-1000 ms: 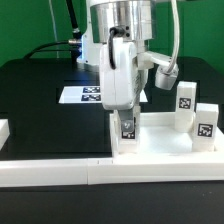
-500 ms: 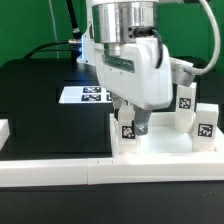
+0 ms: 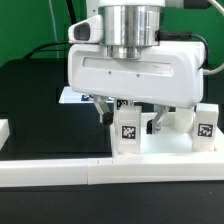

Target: Assemble square table

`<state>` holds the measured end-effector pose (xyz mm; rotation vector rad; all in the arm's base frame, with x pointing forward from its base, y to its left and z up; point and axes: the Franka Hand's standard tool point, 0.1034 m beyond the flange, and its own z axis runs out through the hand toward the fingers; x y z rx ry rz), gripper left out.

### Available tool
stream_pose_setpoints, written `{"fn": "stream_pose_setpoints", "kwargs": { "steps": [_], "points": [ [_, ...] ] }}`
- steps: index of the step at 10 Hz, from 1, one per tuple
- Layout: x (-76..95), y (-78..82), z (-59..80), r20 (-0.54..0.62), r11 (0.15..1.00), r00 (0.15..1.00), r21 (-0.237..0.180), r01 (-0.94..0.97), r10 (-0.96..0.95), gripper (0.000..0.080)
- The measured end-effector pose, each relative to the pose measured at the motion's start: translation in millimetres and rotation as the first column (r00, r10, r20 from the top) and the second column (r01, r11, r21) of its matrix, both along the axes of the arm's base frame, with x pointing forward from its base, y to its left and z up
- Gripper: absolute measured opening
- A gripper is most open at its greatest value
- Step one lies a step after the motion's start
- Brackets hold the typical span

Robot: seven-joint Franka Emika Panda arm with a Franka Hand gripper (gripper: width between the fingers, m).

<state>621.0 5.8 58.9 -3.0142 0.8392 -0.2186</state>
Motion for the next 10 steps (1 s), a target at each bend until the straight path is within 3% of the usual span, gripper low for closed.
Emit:
{"fn": "stream_pose_setpoints", "kwargs": {
  "steps": [2,4,5,6,10],
  "points": [
    [0.4,-0.5,0.2,0.003,0.999,0.999,0.004,0.032,-0.032,0.0607],
    [0.5,-0.5,0.2,0.005,0.997,0.997,0.01,0.074,-0.074,0.0335],
    [0.5,-0.5,0.2,0.006,0.99,0.99,0.021,0.141,-0.141,0.0335],
    [0.5,-0.4,0.3,0.007,0.977,0.977,0.031,0.211,-0.212,0.0282],
    [0.0,-7.1,1.0,-0.011,0.876,0.88,0.079,0.475,-0.476,0.0282]
  ]
}}
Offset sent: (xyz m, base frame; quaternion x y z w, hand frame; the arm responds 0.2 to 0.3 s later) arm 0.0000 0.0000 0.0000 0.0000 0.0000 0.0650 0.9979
